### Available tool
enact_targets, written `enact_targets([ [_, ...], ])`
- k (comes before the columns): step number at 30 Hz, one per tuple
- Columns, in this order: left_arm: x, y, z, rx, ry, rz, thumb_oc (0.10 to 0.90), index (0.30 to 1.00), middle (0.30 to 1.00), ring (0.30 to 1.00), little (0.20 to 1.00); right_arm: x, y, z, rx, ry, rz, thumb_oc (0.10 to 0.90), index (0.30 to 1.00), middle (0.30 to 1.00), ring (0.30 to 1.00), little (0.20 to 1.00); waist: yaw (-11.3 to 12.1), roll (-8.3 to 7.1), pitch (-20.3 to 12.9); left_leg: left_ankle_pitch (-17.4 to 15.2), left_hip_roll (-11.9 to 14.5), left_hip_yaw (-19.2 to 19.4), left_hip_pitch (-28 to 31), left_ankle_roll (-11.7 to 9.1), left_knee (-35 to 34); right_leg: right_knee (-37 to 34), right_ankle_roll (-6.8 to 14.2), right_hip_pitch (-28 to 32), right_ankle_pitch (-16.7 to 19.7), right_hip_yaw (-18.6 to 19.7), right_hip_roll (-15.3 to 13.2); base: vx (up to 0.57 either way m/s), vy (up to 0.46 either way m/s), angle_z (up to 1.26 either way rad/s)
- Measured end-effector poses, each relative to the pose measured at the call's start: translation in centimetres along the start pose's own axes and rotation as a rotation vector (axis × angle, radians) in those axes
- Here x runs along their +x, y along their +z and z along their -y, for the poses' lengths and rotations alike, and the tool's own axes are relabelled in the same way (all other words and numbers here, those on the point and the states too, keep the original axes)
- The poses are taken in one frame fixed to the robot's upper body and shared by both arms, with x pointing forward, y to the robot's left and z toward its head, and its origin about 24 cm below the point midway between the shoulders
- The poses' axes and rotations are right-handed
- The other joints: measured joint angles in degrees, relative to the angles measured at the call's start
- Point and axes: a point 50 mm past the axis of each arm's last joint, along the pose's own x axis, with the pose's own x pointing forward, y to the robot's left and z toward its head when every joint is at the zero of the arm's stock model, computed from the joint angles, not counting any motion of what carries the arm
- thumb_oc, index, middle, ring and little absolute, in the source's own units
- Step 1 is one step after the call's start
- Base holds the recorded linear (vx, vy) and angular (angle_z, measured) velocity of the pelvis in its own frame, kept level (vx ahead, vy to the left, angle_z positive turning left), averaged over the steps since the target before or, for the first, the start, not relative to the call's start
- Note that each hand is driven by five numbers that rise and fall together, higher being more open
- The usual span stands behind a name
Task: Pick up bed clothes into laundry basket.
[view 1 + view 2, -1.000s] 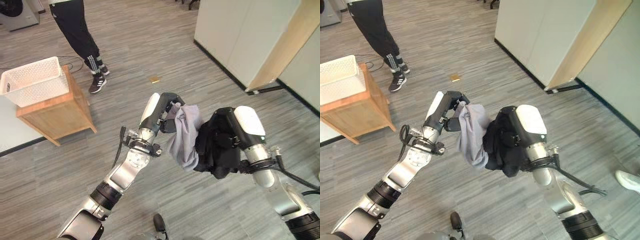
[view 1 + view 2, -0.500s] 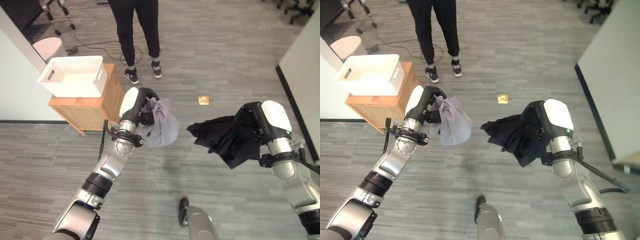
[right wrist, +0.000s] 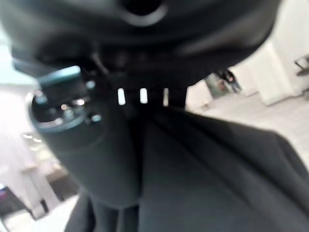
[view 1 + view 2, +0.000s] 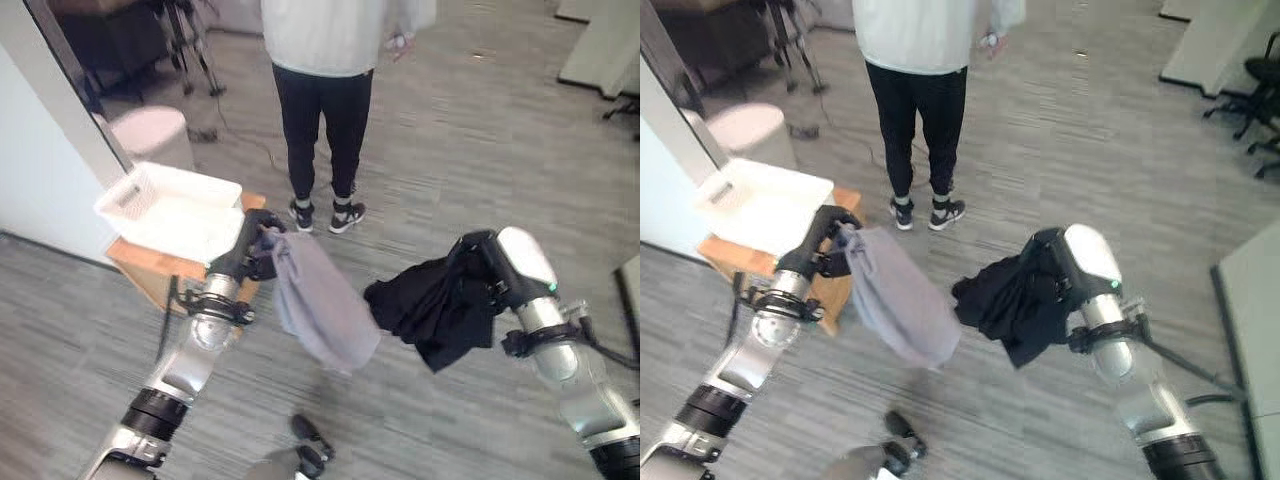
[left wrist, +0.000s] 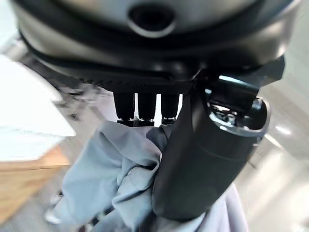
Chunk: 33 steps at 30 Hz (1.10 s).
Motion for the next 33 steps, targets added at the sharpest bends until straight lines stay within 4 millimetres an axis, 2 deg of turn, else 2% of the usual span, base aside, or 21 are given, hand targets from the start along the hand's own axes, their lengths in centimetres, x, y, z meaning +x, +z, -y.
enact_targets([
  [2, 0.6, 0.2, -0.8, 0.017, 0.022, 0.007, 0.400, 0.300, 0.300, 0.300, 0.300, 0.1, -0.2, 0.6, -0.003, -0.024, -0.010, 0.400, 0.300, 0.300, 0.300, 0.300, -2.0, 0.48, 0.5, 1.3, -0.5, -3.2, 1.7, -1.3, -1.6, -2.6, 0.7, -4.5, -0.3, 0.4, -3.9, 0.76, 0.139, 0.65],
  [3, 0.3, 0.0, -1.2, 0.024, 0.023, 0.007, 0.400, 0.300, 0.300, 0.300, 0.300, -0.1, 0.0, 0.8, 0.003, -0.032, -0.013, 0.400, 0.300, 0.300, 0.300, 0.300, -1.5, -0.23, 1.6, -1.1, -0.3, -3.4, 3.0, -4.0, 0.5, -6.1, 2.6, -3.5, 1.9, 0.6, -5.1, 0.87, 0.191, 0.25],
  [4, -1.9, -0.8, -3.6, 0.047, 0.075, 0.035, 0.400, 0.300, 0.300, 0.300, 0.300, -1.0, 1.4, 0.8, 0.047, -0.062, 0.024, 0.400, 0.300, 0.300, 0.300, 0.300, 0.1, -4.84, 3.9, -6.9, 0.4, -0.5, 5.1, -6.1, 9.2, -8.6, 0.6, 1.8, 9.6, 1.6, -8.0, 0.10, 0.058, 0.10],
  [6, -4.4, -3.4, -4.1, -0.034, 0.193, -0.124, 0.400, 0.300, 0.300, 0.300, 0.300, -1.6, 2.1, 1.7, 0.020, -0.104, 0.073, 0.400, 0.300, 0.300, 0.300, 0.300, 0.8, -2.84, 1.2, -8.2, 1.9, -2.4, 8.0, -7.9, 7.9, -0.4, -0.4, 0.5, 9.6, 0.8, -9.0, 0.27, 0.082, 0.40],
  [8, -4.3, -3.8, -5.4, -0.020, 0.243, -0.142, 0.400, 0.300, 0.300, 0.300, 0.300, -0.8, 2.6, 3.1, -0.024, -0.130, 0.115, 0.400, 0.300, 0.300, 0.300, 0.300, 2.0, -2.28, 1.1, -6.9, 1.1, -4.8, 8.2, -8.2, 6.0, -1.0, 1.0, 0.0, 10.1, 0.4, -8.8, 0.58, 0.068, 0.83],
  [9, -3.6, -3.4, -5.6, -0.043, 0.275, -0.115, 0.400, 0.300, 0.300, 0.300, 0.300, -1.3, 2.4, 4.4, -0.037, -0.184, 0.103, 0.400, 0.300, 0.300, 0.300, 0.300, 1.8, -2.20, 1.9, -7.6, 0.7, -8.5, 7.6, -8.9, 8.0, 8.7, 4.0, -3.0, 13.3, 2.8, -9.8, 0.25, -0.118, 1.54],
  [10, -3.8, -3.8, -5.2, -0.079, 0.294, -0.143, 0.400, 0.300, 0.300, 0.300, 0.300, -1.6, 2.4, 5.2, -0.046, -0.221, 0.094, 0.400, 0.300, 0.300, 0.300, 0.300, 0.3, -1.85, 1.7, -7.4, 0.5, -13.6, 8.8, -8.7, 5.9, 22.0, 3.3, -8.0, 15.8, 3.3, -11.9, 0.17, -0.107, 1.81],
  [12, -4.6, -4.6, -5.3, -0.077, 0.295, -0.185, 0.400, 0.300, 0.300, 0.300, 0.300, -1.4, 2.4, 6.4, -0.068, -0.262, 0.102, 0.400, 0.300, 0.300, 0.300, 0.300, 0.0, -2.12, 1.3, -4.9, 0.7, -16.2, 11.9, -10.7, 1.7, 28.1, 2.2, -15.0, 10.6, 7.2, -14.1, 0.17, -0.180, 1.14],
  [13, -4.8, -5.0, -5.8, -0.076, 0.317, -0.200, 0.400, 0.300, 0.300, 0.300, 0.300, -1.0, 2.9, 7.7, -0.113, -0.282, 0.136, 0.400, 0.300, 0.300, 0.300, 0.300, 1.8, -1.67, 1.4, -4.6, 1.8, -18.9, 12.6, -11.0, 0.6, 23.4, 2.6, -19.6, 8.6, 9.0, -15.0, 0.28, -0.330, 0.85],
  [14, -4.9, -5.0, -6.6, -0.070, 0.347, -0.197, 0.400, 0.300, 0.300, 0.300, 0.300, -0.6, 3.3, 9.4, -0.188, -0.296, 0.171, 0.400, 0.300, 0.300, 0.300, 0.300, 1.9, -1.39, 1.4, -3.5, 4.1, -21.6, 13.0, -13.4, -0.8, 15.2, 1.7, -23.9, 7.9, 11.1, -15.9, 0.23, -0.292, 1.39],
  [16, -5.3, -5.3, -7.4, -0.049, 0.381, -0.197, 0.400, 0.300, 0.300, 0.300, 0.300, -0.2, 4.0, 11.4, -0.271, -0.314, 0.207, 0.400, 0.300, 0.300, 0.300, 0.300, 2.9, -0.71, 1.5, -2.3, 9.1, -30.0, 13.7, -15.7, -3.0, -2.7, 0.6, -26.1, 14.1, 18.3, -13.4, 0.25, -0.438, 1.69],
  [17, -5.2, -5.6, -7.3, -0.041, 0.376, -0.200, 0.400, 0.300, 0.300, 0.300, 0.300, 0.0, 3.9, 12.0, -0.294, -0.317, 0.212, 0.400, 0.300, 0.300, 0.300, 0.300, 2.1, -0.09, 1.4, -1.2, 11.7, -34.4, 12.3, -17.4, -3.1, -12.8, 0.9, -23.5, 18.5, 24.9, -10.3, 0.20, -0.380, 2.37],
  [18, -4.2, -5.5, -7.3, -0.035, 0.359, -0.184, 0.400, 0.300, 0.300, 0.300, 0.300, 0.2, 3.6, 13.3, -0.340, -0.321, 0.187, 0.400, 0.300, 0.300, 0.300, 0.300, 1.6, -0.92, 1.1, 0.9, 13.8, -38.6, 10.1, -19.1, -3.2, -23.3, 4.2, -20.2, 22.4, 32.0, -7.8, 0.12, -0.162, 2.78],
  [19, -3.2, -5.4, -6.9, -0.040, 0.335, -0.181, 0.400, 0.300, 0.300, 0.300, 0.300, 0.4, 3.2, 14.3, -0.381, -0.326, 0.160, 0.400, 0.300, 0.300, 0.300, 0.300, 0.9, -2.19, 1.9, 1.6, 14.6, -37.7, 10.0, -19.4, -3.4, -22.6, 3.3, -19.1, 31.2, 29.1, -7.9, 0.17, -0.262, 2.67],
  [20, -3.8, -5.9, -5.7, -0.067, 0.300, -0.218, 0.400, 0.300, 0.300, 0.300, 0.300, 0.7, 2.8, 14.9, -0.372, -0.350, 0.125, 0.400, 0.300, 0.300, 0.300, 0.300, 3.1, -1.98, 2.2, 2.3, 15.0, -33.5, 12.9, -20.5, -4.5, -21.4, -0.4, -18.1, 33.8, 25.6, -6.0, 0.14, -0.251, 1.57],
  [23, -5.7, -7.3, -5.2, -0.052, 0.279, -0.280, 0.400, 0.300, 0.300, 0.300, 0.300, 1.7, 4.3, 16.2, -0.370, -0.411, 0.168, 0.400, 0.300, 0.300, 0.300, 0.300, 5.8, -1.47, 2.1, 5.4, 13.4, -27.7, 18.6, -23.4, -5.0, -21.5, -5.6, -16.8, 32.8, 20.9, -2.4, 0.12, -0.248, 0.87],
  [25, -6.0, -7.6, -5.3, -0.053, 0.282, -0.296, 0.400, 0.300, 0.300, 0.300, 0.300, 3.2, 5.0, 16.2, -0.352, -0.410, 0.190, 0.400, 0.300, 0.300, 0.300, 0.300, 6.0, -3.79, 3.4, 6.1, 14.8, -28.2, 17.2, -25.5, -0.4, -22.1, -6.9, -14.6, 32.7, 19.5, -1.4, 0.10, -0.187, 0.67],
  [27, -6.2, -7.7, -5.0, -0.047, 0.246, -0.297, 0.400, 0.300, 0.300, 0.300, 0.300, 4.3, 4.9, 15.4, -0.313, -0.390, 0.189, 0.400, 0.300, 0.300, 0.300, 0.300, 7.2, -7.18, 4.0, 1.8, 13.5, -29.2, 17.1, -25.2, -6.0, -22.3, -5.7, -12.2, 31.1, 19.4, -1.2, 0.10, -0.207, 0.61],
  [29, -6.3, -7.8, -4.9, -0.049, 0.238, -0.302, 0.400, 0.300, 0.300, 0.300, 0.300, 5.0, 5.1, 14.9, -0.294, -0.381, 0.195, 0.400, 0.300, 0.300, 0.300, 0.300, 7.6, -7.14, 4.0, 1.9, 13.4, -29.5, 16.9, -25.5, -6.1, -22.4, -5.5, -11.1, 29.2, 18.8, 0.0, 0.09, -0.184, 0.47],
  [30, -6.4, -7.8, -4.8, -0.068, 0.233, -0.304, 0.400, 0.300, 0.300, 0.300, 0.300, 5.6, 5.3, 13.9, -0.256, -0.364, 0.201, 0.400, 0.300, 0.300, 0.300, 0.300, 7.4, -6.42, 3.6, 2.3, 13.5, -29.7, 17.1, -25.4, -5.9, -22.4, -6.5, -9.9, 28.9, 18.2, 2.4, 0.09, -0.174, 0.32],
  [33, -6.4, -7.9, -4.9, -0.077, 0.230, -0.308, 0.400, 0.300, 0.300, 0.300, 0.300, 7.2, 5.8, 11.7, -0.210, -0.315, 0.209, 0.400, 0.300, 0.300, 0.300, 0.300, 8.0, -5.71, 3.1, 3.4, 14.1, -29.5, 17.4, -24.3, -5.3, -22.6, -9.5, -9.5, 26.7, 13.8, 3.9, 0.08, -0.146, 0.14],
])
